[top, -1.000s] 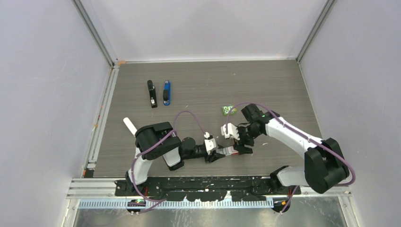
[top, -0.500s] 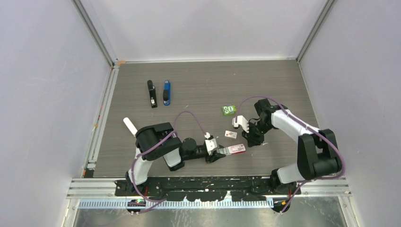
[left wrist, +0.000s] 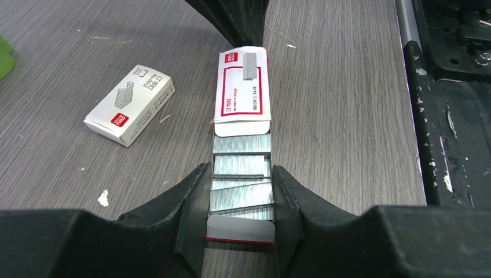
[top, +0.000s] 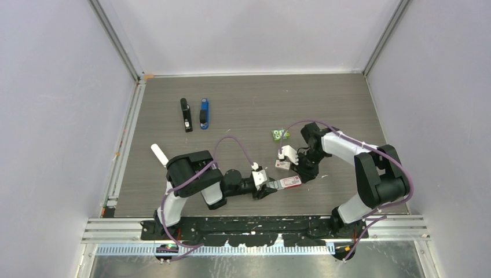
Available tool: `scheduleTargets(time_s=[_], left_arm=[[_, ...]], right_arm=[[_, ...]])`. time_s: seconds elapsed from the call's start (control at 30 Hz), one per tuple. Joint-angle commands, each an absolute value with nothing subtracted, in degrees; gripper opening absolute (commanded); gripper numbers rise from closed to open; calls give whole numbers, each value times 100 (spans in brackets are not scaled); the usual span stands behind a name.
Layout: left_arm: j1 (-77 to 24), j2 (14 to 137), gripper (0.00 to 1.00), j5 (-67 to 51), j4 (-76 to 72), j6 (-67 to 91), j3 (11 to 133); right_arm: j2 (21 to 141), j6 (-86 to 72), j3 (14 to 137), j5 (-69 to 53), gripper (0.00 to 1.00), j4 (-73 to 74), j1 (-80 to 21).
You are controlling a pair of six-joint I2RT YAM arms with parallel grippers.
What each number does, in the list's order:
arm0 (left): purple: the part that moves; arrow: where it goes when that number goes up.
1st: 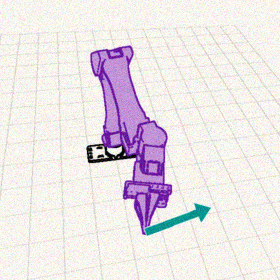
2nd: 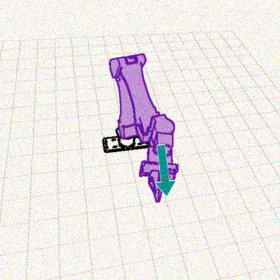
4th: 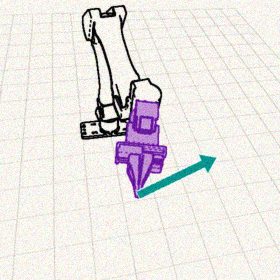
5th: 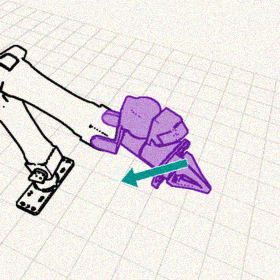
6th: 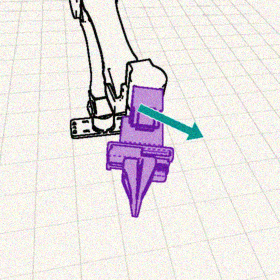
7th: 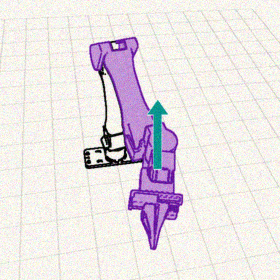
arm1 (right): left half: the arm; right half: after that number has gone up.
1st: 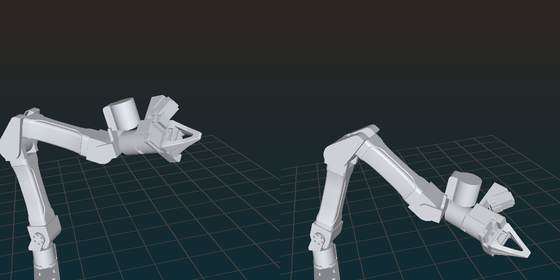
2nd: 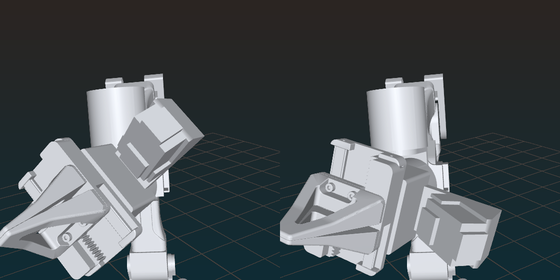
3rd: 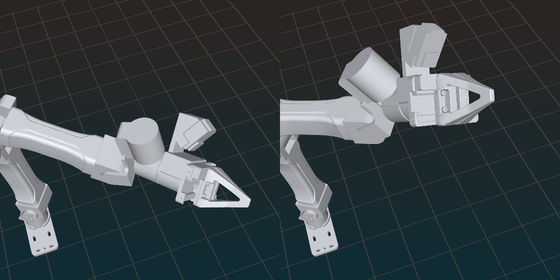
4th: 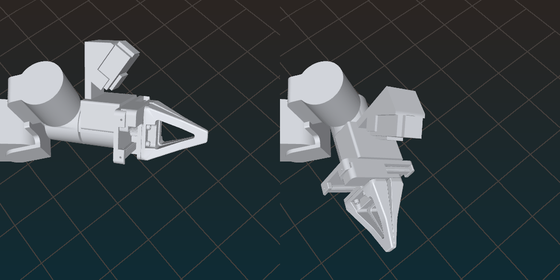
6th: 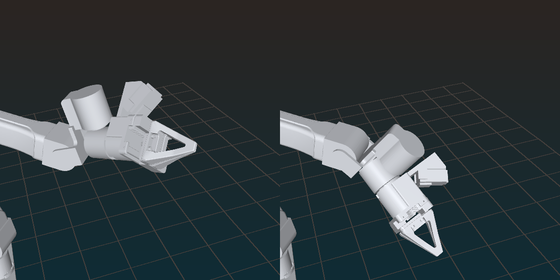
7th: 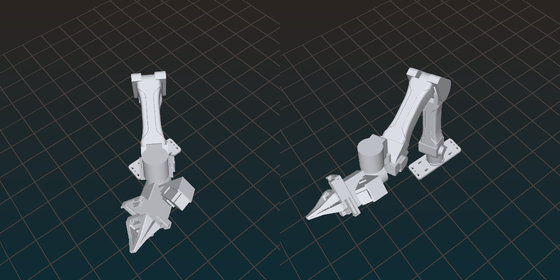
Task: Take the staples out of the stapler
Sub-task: Close the staple box at the center of the board.
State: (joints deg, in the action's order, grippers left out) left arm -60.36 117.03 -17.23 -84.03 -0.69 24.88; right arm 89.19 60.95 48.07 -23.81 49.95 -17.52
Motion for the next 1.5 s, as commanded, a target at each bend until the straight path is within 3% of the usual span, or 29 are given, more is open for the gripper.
scheduleTargets(time_s=[0.0, 0.73, 1.27, 1.47], left_arm=[[-6095, 11816, 38, -1561, -7972, -178, 2485], [-6172, 11813, 37, -1564, -7831, -290, 2594], [-6229, 11781, 39, -1387, -7603, -259, 2816], [-6242, 11606, 51, -1160, -7484, -31, 2836]], right_arm=[[8956, 5925, 4965, -2180, 22, 4880, -1972], [9054, 5227, 5047, -1645, 22, 4350, -2244], [9121, 5254, 5103, -2044, 23, 4527, -2373], [9094, 5168, 5185, -1799, 24, 4586, -2214]])
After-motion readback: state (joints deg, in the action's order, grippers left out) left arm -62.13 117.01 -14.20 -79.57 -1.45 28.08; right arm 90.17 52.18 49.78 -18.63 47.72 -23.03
